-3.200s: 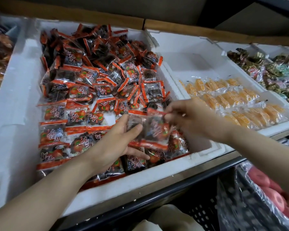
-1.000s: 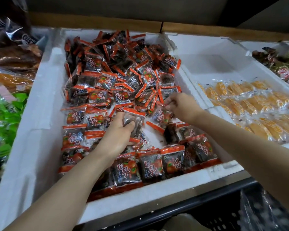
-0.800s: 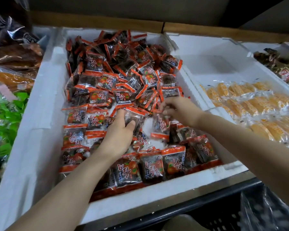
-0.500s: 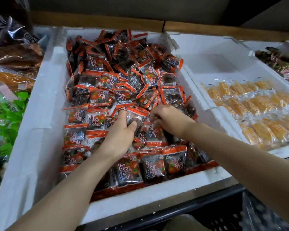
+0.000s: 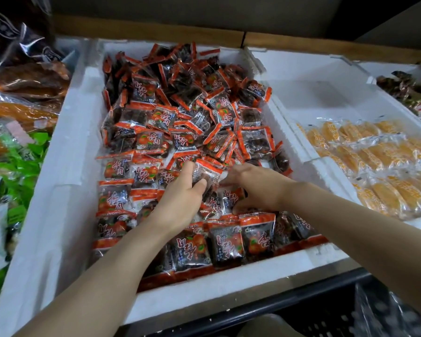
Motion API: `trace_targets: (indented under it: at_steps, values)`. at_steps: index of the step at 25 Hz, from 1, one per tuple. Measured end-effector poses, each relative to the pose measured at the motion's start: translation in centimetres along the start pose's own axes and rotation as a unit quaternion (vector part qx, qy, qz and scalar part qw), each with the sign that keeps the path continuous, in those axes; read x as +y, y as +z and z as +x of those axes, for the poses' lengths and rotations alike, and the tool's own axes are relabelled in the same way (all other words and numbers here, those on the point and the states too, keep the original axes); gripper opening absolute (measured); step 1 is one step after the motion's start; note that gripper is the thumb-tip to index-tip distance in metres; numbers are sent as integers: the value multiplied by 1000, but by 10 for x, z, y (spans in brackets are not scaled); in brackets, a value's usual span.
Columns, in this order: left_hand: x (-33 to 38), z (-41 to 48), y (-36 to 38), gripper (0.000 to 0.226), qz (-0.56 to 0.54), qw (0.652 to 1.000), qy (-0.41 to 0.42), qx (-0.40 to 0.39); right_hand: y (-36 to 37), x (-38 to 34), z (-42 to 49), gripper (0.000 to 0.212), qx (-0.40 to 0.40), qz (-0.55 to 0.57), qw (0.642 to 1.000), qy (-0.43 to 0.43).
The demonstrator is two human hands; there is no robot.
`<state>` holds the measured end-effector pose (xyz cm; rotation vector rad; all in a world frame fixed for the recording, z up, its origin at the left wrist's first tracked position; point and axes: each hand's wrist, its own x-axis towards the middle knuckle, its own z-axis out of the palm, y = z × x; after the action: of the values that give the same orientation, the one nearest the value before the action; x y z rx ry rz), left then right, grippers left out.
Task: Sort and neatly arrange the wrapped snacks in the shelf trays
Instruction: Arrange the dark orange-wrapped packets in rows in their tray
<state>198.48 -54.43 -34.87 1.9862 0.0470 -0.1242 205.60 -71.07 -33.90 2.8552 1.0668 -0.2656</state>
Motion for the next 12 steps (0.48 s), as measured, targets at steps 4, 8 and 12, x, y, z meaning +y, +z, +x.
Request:
trace_targets:
  at_steps: [4,8,12]
  values:
    - [6,0,-17,18,-83,986,53,136,-7,-5,2,60,69,86,993,37]
    - [-4,10,-28,20,-124,966,51,221,-9,-22,28,61,131,299,932,154]
    - [-7,14,-31,23,-148,960,42,234,-6,-34,48,61,196,356,899,160]
